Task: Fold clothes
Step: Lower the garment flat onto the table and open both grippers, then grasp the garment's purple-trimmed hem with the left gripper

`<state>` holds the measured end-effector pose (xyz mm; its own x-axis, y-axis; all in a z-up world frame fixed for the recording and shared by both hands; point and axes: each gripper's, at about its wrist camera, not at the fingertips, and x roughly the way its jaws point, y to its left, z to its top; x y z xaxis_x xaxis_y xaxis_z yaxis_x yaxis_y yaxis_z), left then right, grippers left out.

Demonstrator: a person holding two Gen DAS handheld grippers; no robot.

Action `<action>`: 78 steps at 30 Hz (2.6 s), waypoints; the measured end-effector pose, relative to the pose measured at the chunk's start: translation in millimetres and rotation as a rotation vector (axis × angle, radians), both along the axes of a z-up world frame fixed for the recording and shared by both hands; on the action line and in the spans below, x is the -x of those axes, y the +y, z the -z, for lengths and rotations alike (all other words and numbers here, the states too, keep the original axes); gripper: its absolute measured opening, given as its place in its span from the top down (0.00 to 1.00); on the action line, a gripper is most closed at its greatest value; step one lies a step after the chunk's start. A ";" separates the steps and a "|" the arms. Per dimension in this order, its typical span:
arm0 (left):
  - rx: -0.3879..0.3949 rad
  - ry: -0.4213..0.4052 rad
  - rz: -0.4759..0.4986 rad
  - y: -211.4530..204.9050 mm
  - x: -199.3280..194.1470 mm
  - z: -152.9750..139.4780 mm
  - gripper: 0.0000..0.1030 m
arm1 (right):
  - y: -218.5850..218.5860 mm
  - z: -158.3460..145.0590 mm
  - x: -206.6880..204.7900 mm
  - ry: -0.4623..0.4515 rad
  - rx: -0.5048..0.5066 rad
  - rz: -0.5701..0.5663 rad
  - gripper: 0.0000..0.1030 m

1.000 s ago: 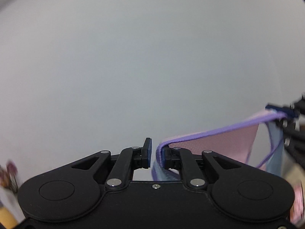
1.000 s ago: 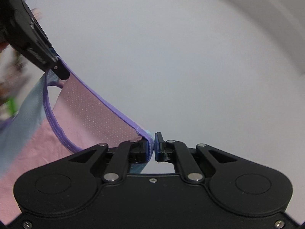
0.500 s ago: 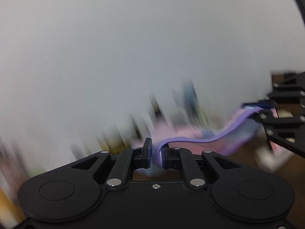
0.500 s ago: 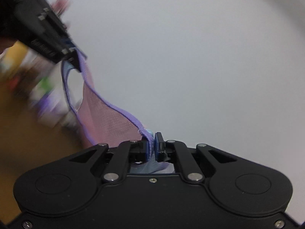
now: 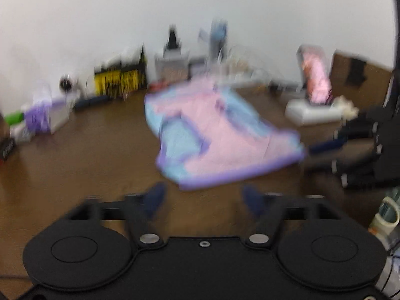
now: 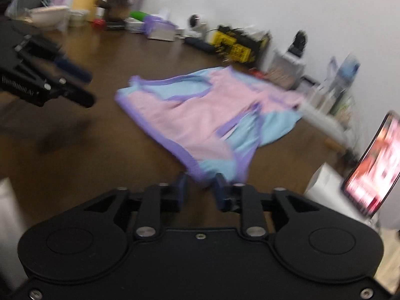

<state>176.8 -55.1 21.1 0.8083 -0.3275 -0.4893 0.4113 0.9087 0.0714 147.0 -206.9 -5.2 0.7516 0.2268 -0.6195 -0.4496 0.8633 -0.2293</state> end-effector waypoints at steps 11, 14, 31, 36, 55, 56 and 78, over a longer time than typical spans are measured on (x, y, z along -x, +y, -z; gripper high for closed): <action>-0.060 0.100 -0.092 -8.3 -198.2 4.6 0.37 | -13.2 -21.5 -91.8 -0.088 -0.102 0.217 0.38; -0.092 0.109 -0.091 -14.2 -225.4 14.6 0.37 | -15.8 -17.8 -132.9 -0.079 -0.113 0.246 0.46; 0.040 0.144 -0.335 45.7 -235.5 55.9 0.96 | -19.6 23.4 -226.4 0.038 -0.186 0.251 0.91; 0.091 0.154 -0.441 89.5 -197.7 51.9 0.97 | -20.7 19.9 -196.3 0.034 -0.276 0.213 0.91; 0.137 0.177 -0.178 74.8 -85.8 41.7 0.85 | 3.3 18.4 -67.1 0.161 -0.431 0.034 0.72; 0.125 0.190 -0.194 72.4 -86.6 43.9 0.85 | 6.6 21.5 -64.7 0.168 -0.414 0.036 0.87; -0.084 0.016 -0.237 55.4 -254.9 -22.4 0.19 | -58.1 -32.5 -202.2 0.009 -0.342 0.290 0.55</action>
<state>431.7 0.2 43.5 0.8497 -0.0875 -0.5199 0.1896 0.9709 0.1465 349.1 -265.0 27.3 0.8092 0.2005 -0.5523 -0.1785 0.9794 0.0941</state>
